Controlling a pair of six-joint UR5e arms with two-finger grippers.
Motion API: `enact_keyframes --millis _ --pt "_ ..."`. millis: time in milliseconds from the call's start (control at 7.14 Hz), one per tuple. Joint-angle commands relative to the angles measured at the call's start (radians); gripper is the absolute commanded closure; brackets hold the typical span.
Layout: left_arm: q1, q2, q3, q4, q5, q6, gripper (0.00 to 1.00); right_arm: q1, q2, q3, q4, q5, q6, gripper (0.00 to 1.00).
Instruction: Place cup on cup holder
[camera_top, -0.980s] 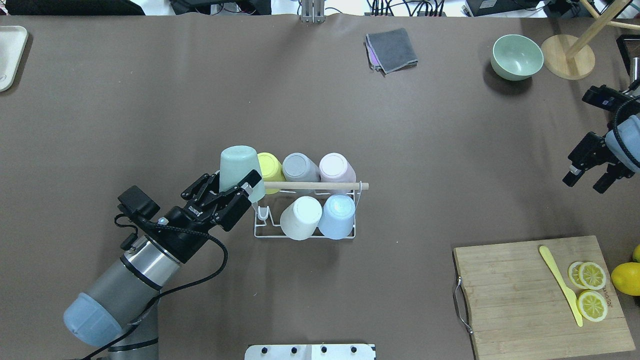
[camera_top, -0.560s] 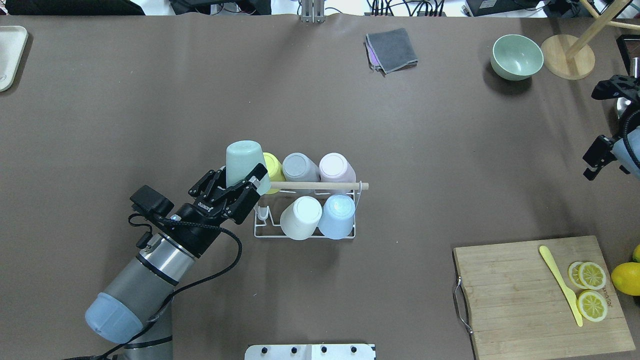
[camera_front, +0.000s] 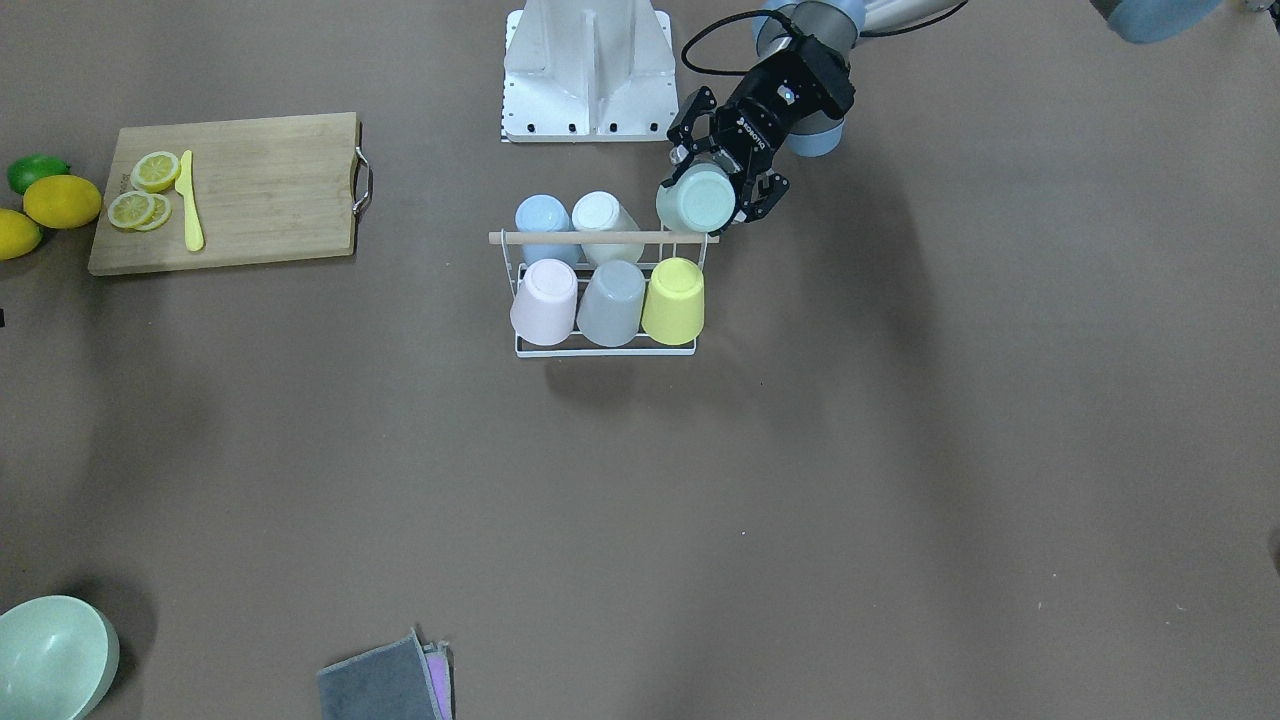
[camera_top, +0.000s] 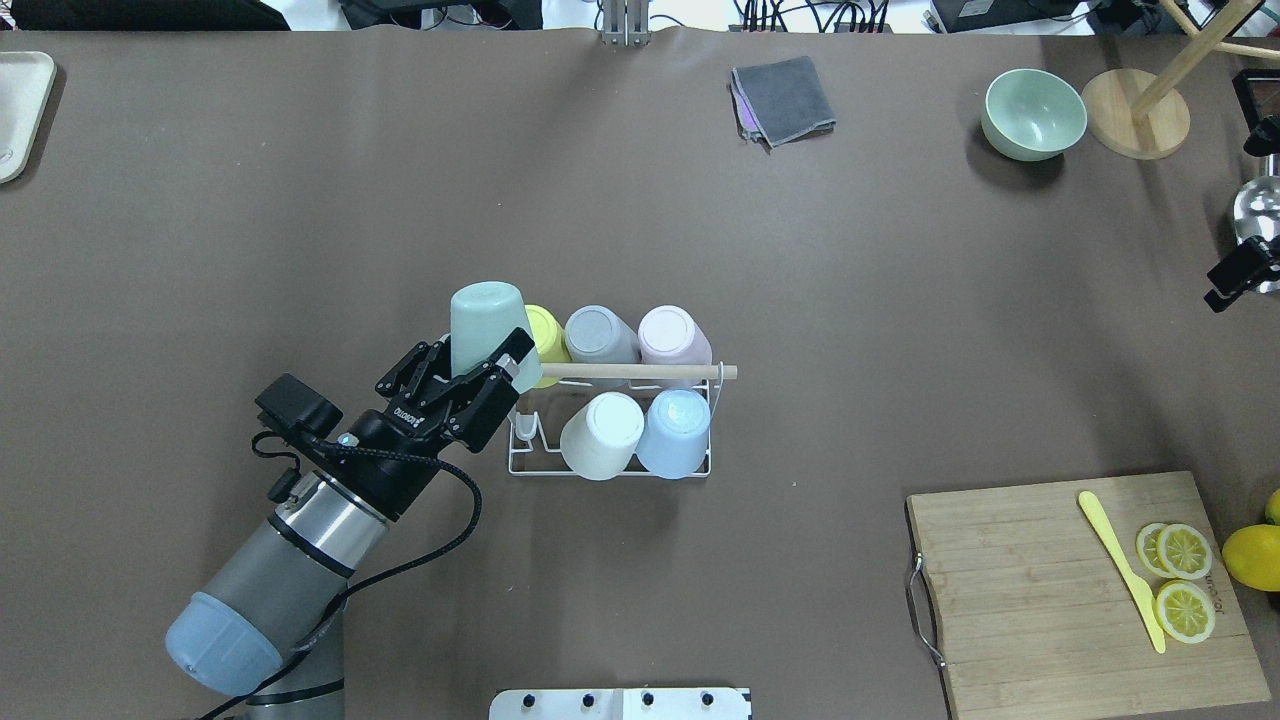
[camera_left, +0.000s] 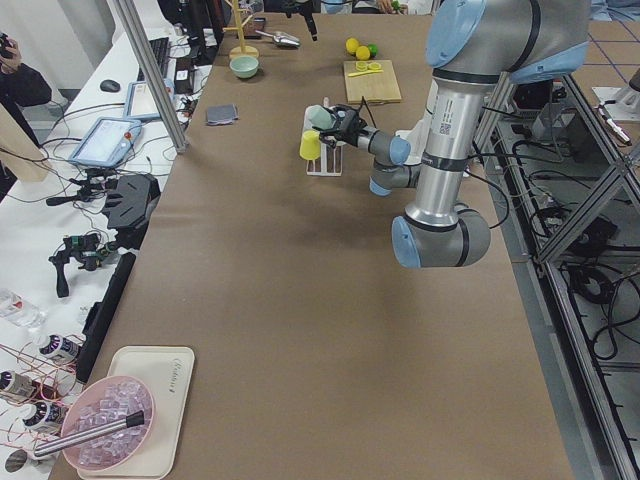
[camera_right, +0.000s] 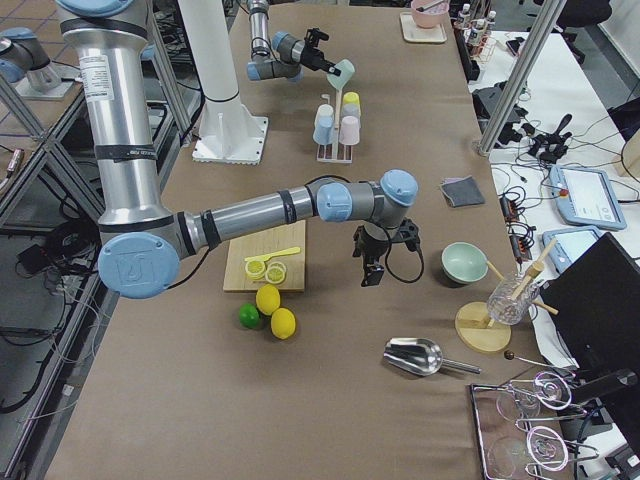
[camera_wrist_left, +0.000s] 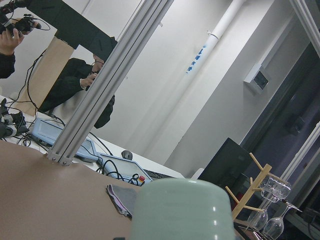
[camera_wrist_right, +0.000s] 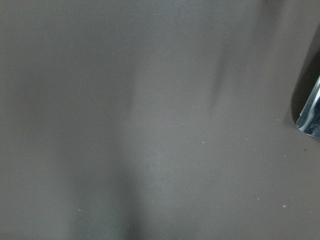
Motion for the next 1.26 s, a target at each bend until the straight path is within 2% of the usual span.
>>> enact_keyframes --millis 0,140,560,700,1120 --pt "0.053 0.005 0.003 -0.001 0.051 0.003 1.0 0.036 -0.039 0.033 0.012 0.008 0.075 0.02" --pt "0.061 0.005 0.004 -0.001 0.053 0.003 1.0 0.055 -0.06 0.062 0.013 0.014 0.091 0.02" --pt "0.067 0.004 0.007 0.0 0.054 0.001 1.0 0.095 -0.137 0.052 0.054 0.053 0.094 0.02" --pt "0.069 0.002 0.012 0.0 0.054 0.001 1.0 0.106 -0.146 0.038 0.073 0.077 0.094 0.01" --pt "0.069 -0.004 0.03 0.0 0.057 0.001 1.0 0.119 -0.146 0.035 0.075 0.073 0.166 0.01"
